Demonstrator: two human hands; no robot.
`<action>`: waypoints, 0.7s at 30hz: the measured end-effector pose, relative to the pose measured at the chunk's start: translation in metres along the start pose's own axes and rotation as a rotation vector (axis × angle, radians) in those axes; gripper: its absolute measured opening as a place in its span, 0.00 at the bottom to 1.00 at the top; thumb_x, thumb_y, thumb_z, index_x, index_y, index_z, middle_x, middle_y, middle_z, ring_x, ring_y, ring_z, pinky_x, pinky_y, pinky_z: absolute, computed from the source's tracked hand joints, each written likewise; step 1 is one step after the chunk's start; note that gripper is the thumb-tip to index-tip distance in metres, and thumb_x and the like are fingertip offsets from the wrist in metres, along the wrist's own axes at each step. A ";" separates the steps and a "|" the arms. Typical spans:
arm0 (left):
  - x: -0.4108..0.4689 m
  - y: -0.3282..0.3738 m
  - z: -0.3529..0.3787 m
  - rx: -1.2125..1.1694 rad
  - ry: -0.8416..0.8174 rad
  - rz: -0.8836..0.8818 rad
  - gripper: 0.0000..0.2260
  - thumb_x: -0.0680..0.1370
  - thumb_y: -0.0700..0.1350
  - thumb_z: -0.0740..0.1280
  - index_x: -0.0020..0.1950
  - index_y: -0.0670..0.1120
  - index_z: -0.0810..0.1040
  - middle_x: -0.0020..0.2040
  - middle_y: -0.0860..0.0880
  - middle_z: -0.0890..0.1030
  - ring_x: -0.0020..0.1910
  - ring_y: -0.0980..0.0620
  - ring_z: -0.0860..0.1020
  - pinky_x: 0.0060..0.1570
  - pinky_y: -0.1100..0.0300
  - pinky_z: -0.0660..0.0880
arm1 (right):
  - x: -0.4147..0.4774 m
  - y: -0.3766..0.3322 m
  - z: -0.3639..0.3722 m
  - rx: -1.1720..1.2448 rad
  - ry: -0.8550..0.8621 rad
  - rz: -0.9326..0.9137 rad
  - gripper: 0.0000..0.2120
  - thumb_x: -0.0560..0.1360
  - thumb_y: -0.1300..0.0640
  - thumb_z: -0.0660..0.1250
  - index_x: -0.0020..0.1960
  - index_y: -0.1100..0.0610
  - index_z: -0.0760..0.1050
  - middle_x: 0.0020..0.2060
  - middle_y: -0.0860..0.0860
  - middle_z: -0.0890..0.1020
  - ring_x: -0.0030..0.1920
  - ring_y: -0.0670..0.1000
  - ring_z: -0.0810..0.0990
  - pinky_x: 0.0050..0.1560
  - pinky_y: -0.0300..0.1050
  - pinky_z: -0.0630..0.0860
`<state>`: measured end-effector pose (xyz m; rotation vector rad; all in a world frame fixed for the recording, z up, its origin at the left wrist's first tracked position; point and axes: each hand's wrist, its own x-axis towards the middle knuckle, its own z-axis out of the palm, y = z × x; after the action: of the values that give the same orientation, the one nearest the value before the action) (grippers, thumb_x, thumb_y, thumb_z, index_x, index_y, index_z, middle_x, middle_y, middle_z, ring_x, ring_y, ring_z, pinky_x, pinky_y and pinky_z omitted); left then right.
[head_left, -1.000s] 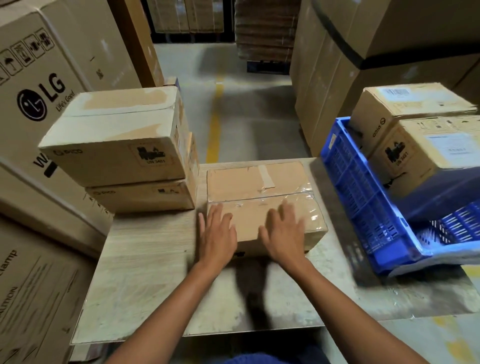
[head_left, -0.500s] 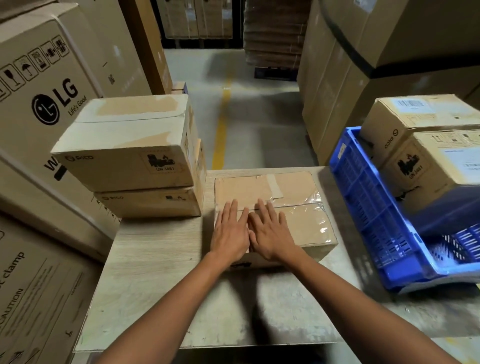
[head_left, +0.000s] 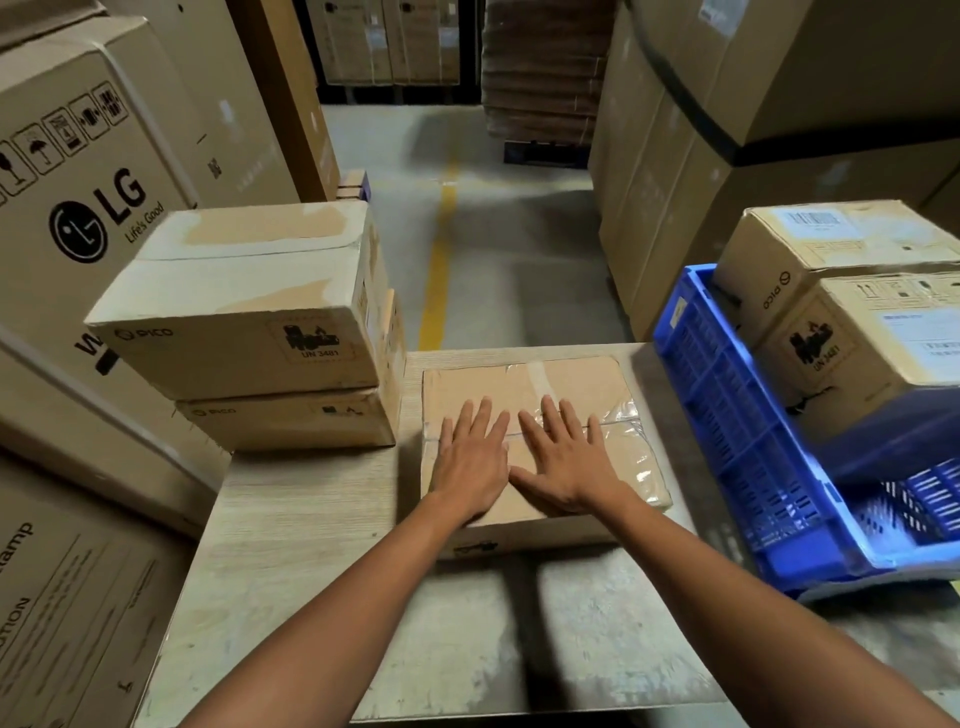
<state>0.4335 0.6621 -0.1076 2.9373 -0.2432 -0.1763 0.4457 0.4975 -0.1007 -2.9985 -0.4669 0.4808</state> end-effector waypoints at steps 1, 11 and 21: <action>0.001 0.000 0.001 0.005 -0.004 0.002 0.24 0.85 0.51 0.49 0.82 0.53 0.50 0.83 0.48 0.45 0.81 0.45 0.43 0.78 0.42 0.43 | 0.000 0.002 0.003 -0.007 -0.007 -0.007 0.49 0.67 0.22 0.34 0.82 0.45 0.37 0.80 0.55 0.36 0.80 0.59 0.35 0.76 0.68 0.39; -0.012 0.022 -0.002 -0.027 -0.020 0.043 0.23 0.85 0.49 0.53 0.81 0.49 0.57 0.82 0.47 0.51 0.81 0.47 0.48 0.78 0.43 0.47 | -0.019 0.014 0.006 0.111 0.262 -0.025 0.23 0.78 0.41 0.60 0.68 0.52 0.73 0.71 0.56 0.70 0.72 0.58 0.68 0.69 0.58 0.67; -0.023 0.056 0.007 -0.041 0.073 0.176 0.16 0.82 0.45 0.58 0.67 0.47 0.76 0.70 0.45 0.74 0.72 0.46 0.69 0.72 0.48 0.60 | -0.049 0.020 0.017 0.170 0.379 -0.032 0.19 0.78 0.47 0.57 0.59 0.54 0.79 0.59 0.53 0.79 0.62 0.56 0.76 0.60 0.53 0.70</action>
<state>0.4014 0.6111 -0.1007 2.8563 -0.4783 -0.0483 0.4017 0.4640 -0.1049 -2.8155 -0.4155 -0.0528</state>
